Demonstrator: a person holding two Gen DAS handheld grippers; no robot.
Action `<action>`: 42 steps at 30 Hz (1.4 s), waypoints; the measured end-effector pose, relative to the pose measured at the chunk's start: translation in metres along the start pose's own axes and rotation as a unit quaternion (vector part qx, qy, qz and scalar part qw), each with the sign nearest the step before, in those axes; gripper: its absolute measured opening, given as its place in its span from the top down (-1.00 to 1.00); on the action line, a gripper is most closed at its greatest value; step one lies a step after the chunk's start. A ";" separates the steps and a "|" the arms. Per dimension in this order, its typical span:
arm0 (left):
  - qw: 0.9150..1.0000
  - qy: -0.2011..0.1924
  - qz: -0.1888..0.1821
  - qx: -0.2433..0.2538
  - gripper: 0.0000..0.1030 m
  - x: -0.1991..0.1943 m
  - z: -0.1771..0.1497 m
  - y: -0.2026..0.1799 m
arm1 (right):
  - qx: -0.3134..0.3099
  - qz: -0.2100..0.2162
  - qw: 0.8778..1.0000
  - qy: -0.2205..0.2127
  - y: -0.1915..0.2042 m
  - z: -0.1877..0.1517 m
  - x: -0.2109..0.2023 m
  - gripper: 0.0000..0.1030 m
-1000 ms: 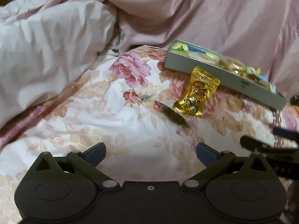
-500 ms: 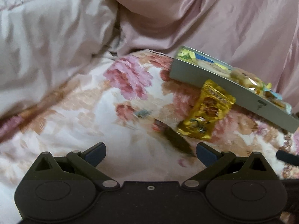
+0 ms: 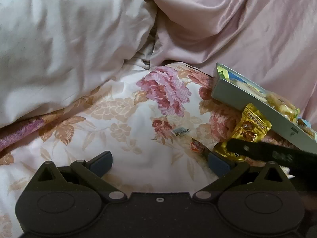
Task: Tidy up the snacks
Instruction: 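Move the open left tool toward the dark stick snack while the right tool approaches the gold pouch, then grasp the dark stick snack with the left tool while the right tool grasps the gold pouch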
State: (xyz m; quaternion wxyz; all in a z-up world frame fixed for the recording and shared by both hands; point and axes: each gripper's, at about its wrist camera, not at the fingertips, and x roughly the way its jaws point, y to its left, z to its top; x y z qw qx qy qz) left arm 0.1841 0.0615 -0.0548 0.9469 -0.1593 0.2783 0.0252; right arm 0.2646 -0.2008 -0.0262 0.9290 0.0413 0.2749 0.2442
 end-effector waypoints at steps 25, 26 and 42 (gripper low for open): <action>0.996 0.014 -0.057 0.062 -0.98 0.022 -0.005 -0.063 | 0.085 0.000 0.996 0.023 -0.047 -0.008 -0.021 0.29; 0.996 0.019 -0.055 0.063 -0.98 0.025 -0.005 -0.066 | 0.090 -0.004 0.995 0.034 -0.050 -0.008 -0.024 0.56; 0.992 0.080 0.088 0.033 -0.74 0.073 0.001 -0.105 | 0.145 0.031 0.986 0.083 -0.081 -0.012 -0.047 0.61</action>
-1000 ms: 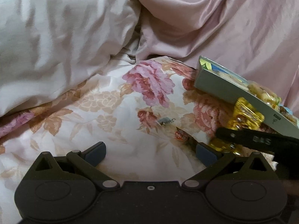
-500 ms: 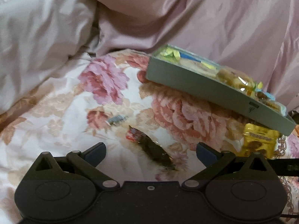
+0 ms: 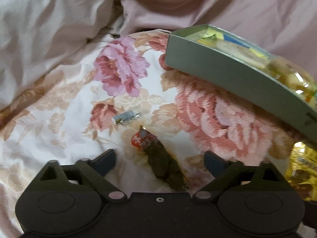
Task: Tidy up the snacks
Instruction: 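Grasp the dark stick snack with the left tool while the right tool grasps the gold pouch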
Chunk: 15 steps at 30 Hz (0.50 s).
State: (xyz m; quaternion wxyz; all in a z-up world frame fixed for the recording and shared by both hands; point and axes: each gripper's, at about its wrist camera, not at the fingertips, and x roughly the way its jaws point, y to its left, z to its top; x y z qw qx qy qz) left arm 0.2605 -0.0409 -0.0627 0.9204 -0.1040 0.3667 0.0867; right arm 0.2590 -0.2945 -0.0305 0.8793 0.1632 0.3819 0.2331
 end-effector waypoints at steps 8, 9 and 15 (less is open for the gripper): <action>1.000 -0.017 0.006 -0.003 -0.05 -0.012 -0.009 0.002 | 0.021 0.032 0.999 0.007 -0.012 0.006 0.001 0.61; 1.000 -0.017 0.003 -0.003 -0.02 -0.014 -0.011 0.003 | 0.023 0.036 0.999 0.008 -0.012 0.006 0.000 0.60; 1.000 -0.019 -0.020 -0.009 0.08 -0.037 -0.032 0.007 | 0.025 0.044 0.999 0.021 -0.014 0.008 0.001 0.60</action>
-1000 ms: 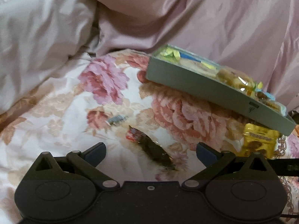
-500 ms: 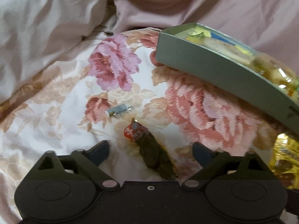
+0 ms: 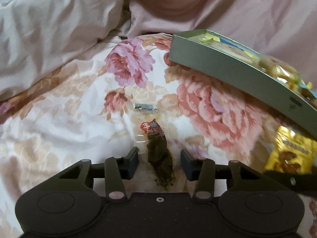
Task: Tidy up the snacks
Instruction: 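Grasp the dark stick snack with the left tool while the right tool grasps the gold pouch, then lift and carry the stick snack and gold pouch over the grey box with both tools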
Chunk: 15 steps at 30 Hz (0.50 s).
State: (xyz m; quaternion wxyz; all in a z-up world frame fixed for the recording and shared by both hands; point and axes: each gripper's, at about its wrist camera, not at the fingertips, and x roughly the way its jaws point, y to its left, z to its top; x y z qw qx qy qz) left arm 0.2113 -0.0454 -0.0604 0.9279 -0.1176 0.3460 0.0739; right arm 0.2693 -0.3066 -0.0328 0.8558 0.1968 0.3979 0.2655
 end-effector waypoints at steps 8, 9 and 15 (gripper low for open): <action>0.999 0.000 -0.012 0.042 0.04 -0.019 -0.017 -0.012 | 0.008 -0.001 1.000 0.011 -0.001 -0.003 0.001 0.60; 0.999 0.002 -0.009 0.049 0.04 -0.018 -0.017 -0.014 | 0.006 -0.002 1.000 0.012 0.000 -0.004 0.001 0.60; 0.997 0.010 -0.002 0.072 -0.18 -0.009 -0.011 -0.017 | 0.009 -0.008 1.000 0.016 -0.002 -0.006 0.005 0.58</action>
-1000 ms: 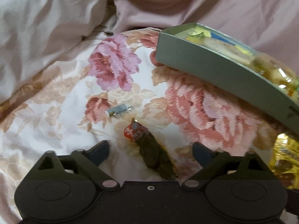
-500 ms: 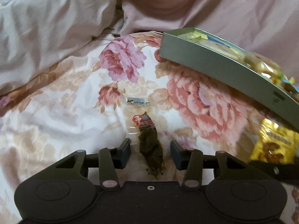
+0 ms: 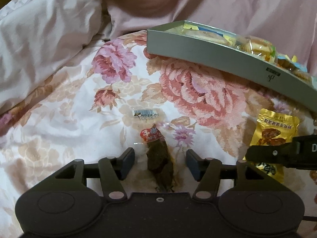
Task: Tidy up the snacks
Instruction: 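Lift and carry the stick snack and gold pouch over the grey box with both tools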
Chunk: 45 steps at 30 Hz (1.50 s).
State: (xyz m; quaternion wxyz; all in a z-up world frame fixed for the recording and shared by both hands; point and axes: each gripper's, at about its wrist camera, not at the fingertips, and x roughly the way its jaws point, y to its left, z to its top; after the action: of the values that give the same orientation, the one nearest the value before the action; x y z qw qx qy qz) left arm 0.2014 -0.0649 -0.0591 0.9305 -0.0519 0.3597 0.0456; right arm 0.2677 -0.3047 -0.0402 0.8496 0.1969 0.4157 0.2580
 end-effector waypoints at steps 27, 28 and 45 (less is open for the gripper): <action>1.000 -0.003 -0.004 0.023 0.09 -0.003 -0.005 -0.005 | -0.040 0.007 0.999 0.019 0.014 -0.010 0.015 0.55; 1.000 -0.005 -0.004 0.025 0.09 -0.004 -0.006 -0.006 | -0.046 0.010 0.999 0.020 0.017 -0.011 0.016 0.56; 0.999 -0.040 0.001 0.026 0.10 -0.019 -0.012 -0.014 | -0.151 -0.015 0.988 -0.021 0.044 -0.018 0.011 0.63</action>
State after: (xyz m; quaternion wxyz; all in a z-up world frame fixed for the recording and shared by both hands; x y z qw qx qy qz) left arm 0.1812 -0.0809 -0.0547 0.9450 -0.0253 0.3238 0.0393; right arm 0.2468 -0.2608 -0.0327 0.8821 0.0655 0.3568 0.3005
